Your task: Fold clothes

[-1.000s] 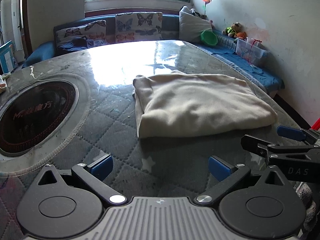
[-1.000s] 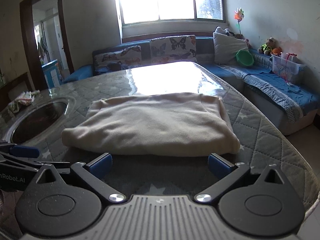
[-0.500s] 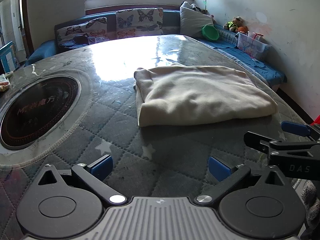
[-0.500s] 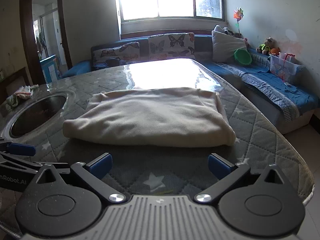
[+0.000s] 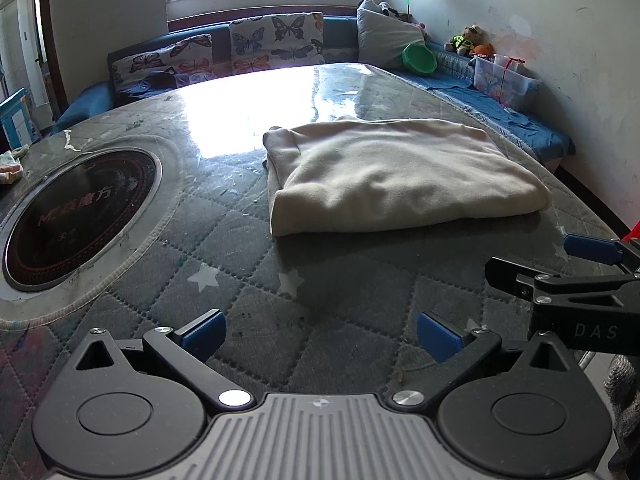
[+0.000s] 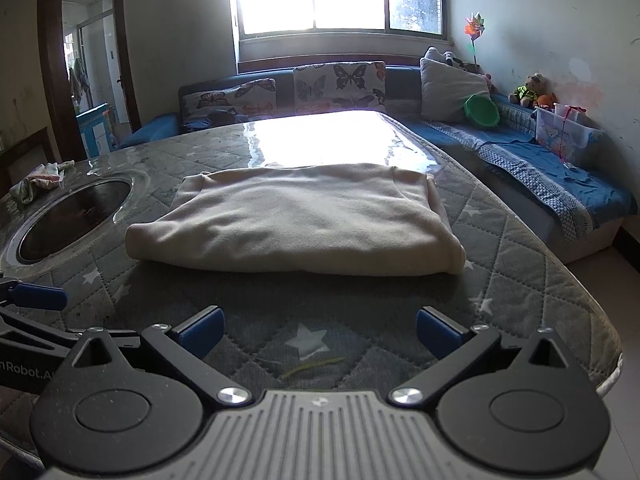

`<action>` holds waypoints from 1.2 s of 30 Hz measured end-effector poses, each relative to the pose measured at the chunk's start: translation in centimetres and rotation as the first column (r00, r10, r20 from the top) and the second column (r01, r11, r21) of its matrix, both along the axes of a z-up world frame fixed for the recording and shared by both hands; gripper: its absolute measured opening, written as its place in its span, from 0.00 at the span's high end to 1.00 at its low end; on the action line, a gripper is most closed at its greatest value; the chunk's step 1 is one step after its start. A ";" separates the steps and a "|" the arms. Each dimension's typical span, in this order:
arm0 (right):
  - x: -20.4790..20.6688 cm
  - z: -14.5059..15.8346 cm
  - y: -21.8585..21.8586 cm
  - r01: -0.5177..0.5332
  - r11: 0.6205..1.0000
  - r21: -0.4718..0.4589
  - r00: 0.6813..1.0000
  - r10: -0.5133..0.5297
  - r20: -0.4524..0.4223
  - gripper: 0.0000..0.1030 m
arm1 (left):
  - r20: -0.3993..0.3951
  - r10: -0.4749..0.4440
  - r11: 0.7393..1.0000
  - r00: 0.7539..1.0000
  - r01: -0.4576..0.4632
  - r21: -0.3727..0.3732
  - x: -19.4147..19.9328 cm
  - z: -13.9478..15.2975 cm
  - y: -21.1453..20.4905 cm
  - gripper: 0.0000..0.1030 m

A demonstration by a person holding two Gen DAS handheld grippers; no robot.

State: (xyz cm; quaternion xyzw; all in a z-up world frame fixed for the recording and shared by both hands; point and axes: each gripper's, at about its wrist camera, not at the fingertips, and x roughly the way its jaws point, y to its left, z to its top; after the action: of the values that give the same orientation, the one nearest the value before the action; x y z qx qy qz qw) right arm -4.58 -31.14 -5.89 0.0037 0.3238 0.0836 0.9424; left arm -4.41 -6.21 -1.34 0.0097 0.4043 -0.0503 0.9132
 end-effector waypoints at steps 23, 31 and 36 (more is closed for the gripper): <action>-0.9 1.0 0.1 0.001 1.000 0.002 1.000 -0.001 0.019 0.00 | 0.005 0.026 0.999 1.000 -0.026 0.037 -1.1 1.2 -0.1 0.00; -0.7 1.0 0.2 0.001 1.000 0.002 1.000 -0.001 0.017 0.00 | -0.014 0.026 0.999 1.000 -0.025 0.044 -0.5 1.2 -0.2 0.00; -0.2 1.0 0.2 0.001 1.000 0.002 1.000 -0.001 0.015 0.00 | -0.021 0.027 0.999 0.999 -0.026 0.041 0.1 1.2 -0.3 0.00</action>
State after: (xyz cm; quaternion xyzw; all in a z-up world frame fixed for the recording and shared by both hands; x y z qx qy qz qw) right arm -4.73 -30.94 -4.92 0.0043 0.3166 0.0833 0.9449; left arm -4.29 -6.46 -0.12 0.0221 0.4152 -0.0300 0.9090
